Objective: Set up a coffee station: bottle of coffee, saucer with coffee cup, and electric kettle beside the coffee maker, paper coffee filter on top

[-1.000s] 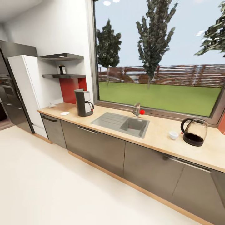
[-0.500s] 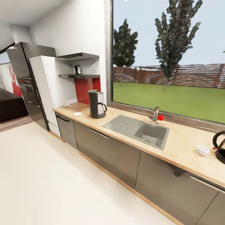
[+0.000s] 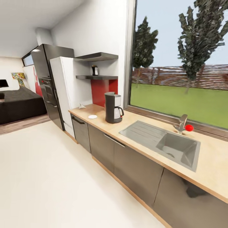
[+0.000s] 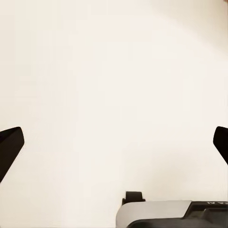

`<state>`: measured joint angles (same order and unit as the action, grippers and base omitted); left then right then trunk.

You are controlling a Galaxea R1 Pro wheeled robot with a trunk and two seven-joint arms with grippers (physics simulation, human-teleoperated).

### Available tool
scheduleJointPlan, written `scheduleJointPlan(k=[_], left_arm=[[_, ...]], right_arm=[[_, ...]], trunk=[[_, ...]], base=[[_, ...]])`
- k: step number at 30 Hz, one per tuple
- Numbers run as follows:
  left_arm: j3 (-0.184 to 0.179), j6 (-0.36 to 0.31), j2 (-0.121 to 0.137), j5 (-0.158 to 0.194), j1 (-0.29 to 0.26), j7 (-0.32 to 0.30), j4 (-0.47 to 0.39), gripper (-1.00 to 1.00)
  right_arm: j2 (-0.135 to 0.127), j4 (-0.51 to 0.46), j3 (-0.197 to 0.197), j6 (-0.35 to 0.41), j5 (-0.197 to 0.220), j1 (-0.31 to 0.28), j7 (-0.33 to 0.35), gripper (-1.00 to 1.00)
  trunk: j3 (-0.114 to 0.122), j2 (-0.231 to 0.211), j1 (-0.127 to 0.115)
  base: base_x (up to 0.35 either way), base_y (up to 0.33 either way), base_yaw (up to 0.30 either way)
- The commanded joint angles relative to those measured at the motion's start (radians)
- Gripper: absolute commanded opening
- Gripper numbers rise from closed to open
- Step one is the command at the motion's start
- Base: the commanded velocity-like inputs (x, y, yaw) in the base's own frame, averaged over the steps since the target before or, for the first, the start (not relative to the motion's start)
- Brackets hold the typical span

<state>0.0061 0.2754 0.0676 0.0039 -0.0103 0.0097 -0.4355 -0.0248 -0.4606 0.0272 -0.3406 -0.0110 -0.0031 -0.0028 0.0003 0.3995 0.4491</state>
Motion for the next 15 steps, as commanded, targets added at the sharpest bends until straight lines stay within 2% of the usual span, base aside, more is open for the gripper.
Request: scheduleJointPlan(k=[1, 15], left_arm=[[0.0, 0.004, 0.0, 0.0, -0.001, 0.001, 0.001, 1.0], [0.0, 0.004, 0.0, 0.001, 0.0, 0.001, 0.001, 1.0]], right_arm=[[0.0, 0.0, 0.002, -0.003, -0.001, 0.0, 0.0, 1.0], [0.0, 0.0, 0.001, -0.003, -0.001, 0.0, 0.0, 1.0]], trunk=[[0.0, 0.0, 0.001], [0.0, 0.0, 0.001]], base=[[0.334, 0.122, 0.274], [0.334, 0.107, 0.269]])
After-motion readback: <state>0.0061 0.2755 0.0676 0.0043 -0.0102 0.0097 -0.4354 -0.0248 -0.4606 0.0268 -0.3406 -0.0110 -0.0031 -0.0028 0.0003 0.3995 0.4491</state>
